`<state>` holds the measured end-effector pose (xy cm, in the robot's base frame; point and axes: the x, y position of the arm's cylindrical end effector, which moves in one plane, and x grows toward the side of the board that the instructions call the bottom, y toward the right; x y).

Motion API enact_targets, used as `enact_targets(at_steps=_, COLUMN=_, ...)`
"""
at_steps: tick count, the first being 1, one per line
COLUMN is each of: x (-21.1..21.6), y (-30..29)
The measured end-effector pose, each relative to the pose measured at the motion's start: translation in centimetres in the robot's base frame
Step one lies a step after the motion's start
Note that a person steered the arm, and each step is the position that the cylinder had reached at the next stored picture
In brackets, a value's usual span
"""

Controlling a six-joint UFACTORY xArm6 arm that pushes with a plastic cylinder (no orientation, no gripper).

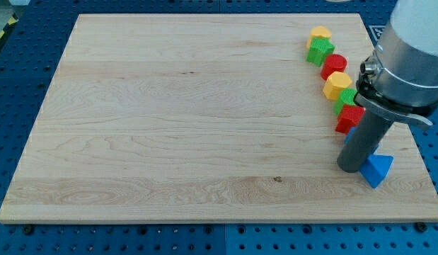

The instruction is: Move the blue triangle to the bottom right

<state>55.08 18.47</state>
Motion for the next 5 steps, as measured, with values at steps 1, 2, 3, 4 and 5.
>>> enact_targets(at_steps=1, x=0.0, y=0.5)
enact_targets(at_steps=2, x=0.7, y=2.1)
enact_targets(at_steps=3, x=1.6, y=3.7)
enact_targets(at_steps=4, x=1.6, y=3.6)
enact_targets(at_steps=5, x=0.7, y=0.4)
